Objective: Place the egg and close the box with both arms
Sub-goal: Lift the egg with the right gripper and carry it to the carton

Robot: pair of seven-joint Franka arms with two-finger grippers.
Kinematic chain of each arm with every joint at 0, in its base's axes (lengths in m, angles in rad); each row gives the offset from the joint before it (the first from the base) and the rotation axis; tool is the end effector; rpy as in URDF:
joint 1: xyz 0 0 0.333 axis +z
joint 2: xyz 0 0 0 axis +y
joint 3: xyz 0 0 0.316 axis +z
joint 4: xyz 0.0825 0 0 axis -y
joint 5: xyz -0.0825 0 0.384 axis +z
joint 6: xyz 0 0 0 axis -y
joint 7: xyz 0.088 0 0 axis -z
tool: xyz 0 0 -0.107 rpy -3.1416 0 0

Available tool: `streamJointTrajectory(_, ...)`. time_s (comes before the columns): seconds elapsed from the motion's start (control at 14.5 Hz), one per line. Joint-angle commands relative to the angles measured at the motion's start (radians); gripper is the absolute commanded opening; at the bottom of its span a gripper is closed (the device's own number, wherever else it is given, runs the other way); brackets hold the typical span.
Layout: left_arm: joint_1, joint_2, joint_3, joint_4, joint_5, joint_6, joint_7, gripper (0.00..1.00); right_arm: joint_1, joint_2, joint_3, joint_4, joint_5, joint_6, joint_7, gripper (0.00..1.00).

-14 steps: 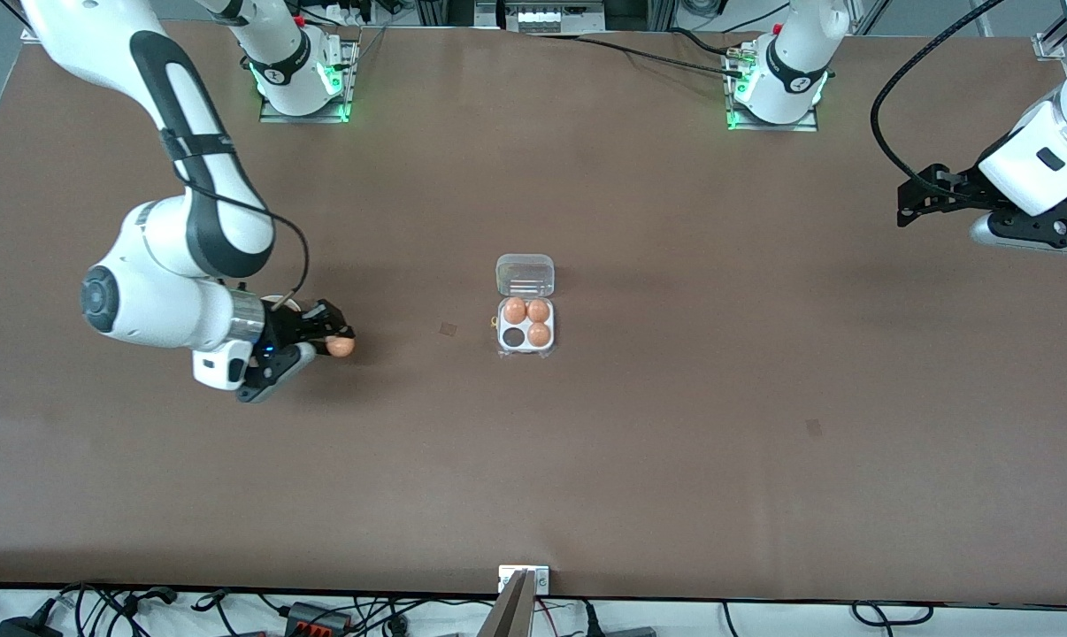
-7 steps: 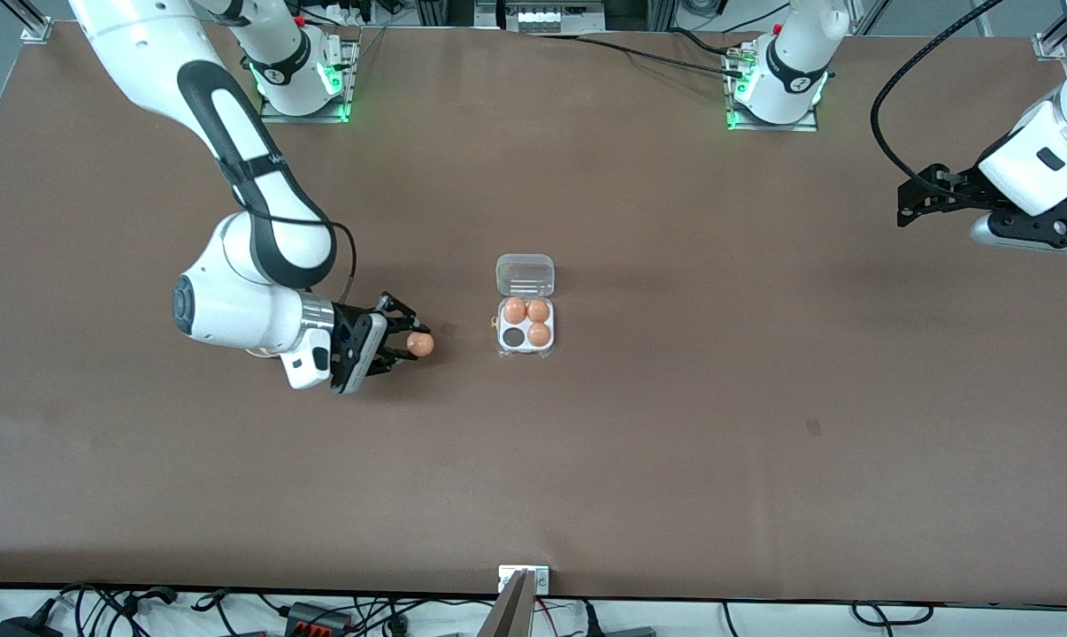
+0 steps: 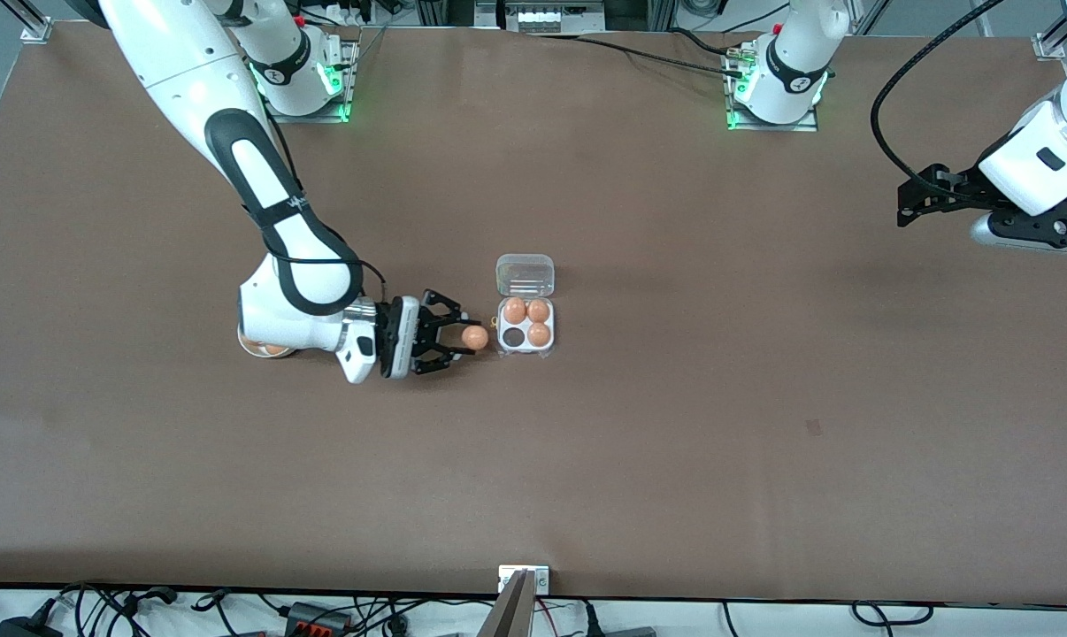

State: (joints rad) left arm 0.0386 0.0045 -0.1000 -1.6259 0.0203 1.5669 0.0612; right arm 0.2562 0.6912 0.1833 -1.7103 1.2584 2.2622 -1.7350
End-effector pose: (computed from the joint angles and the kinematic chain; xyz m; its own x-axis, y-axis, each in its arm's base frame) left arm 0.5523 -0.0317 0.5958 0.9904 -0.1221 -0.0645 -0.1234 -0.9922 -0.0159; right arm 0.6034 0.2981 0.1995 0.4106 0.5168 0.7512 0.9091 -0.1683 -0.3811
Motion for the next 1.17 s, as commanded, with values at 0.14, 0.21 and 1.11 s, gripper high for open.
streamJointTrajectory(0.14, -0.002, 0.006, -0.003, 0.023, 0.007, -0.016, -0.009, 1.00, 0.064, 0.016, 0.001, 0.006, 0.082, 0.114, -0.084, 0.00)
streamJointTrajectory(0.21, -0.002, 0.006, -0.003, 0.023, 0.007, -0.016, -0.009, 1.00, 0.066, 0.025, 0.001, 0.006, 0.082, 0.135, -0.090, 0.00)
streamJointTrajectory(1.11, -0.002, 0.006, -0.003, 0.023, 0.007, -0.016, -0.009, 1.00, 0.112, 0.096, 0.002, 0.055, 0.095, 0.238, -0.146, 0.00)
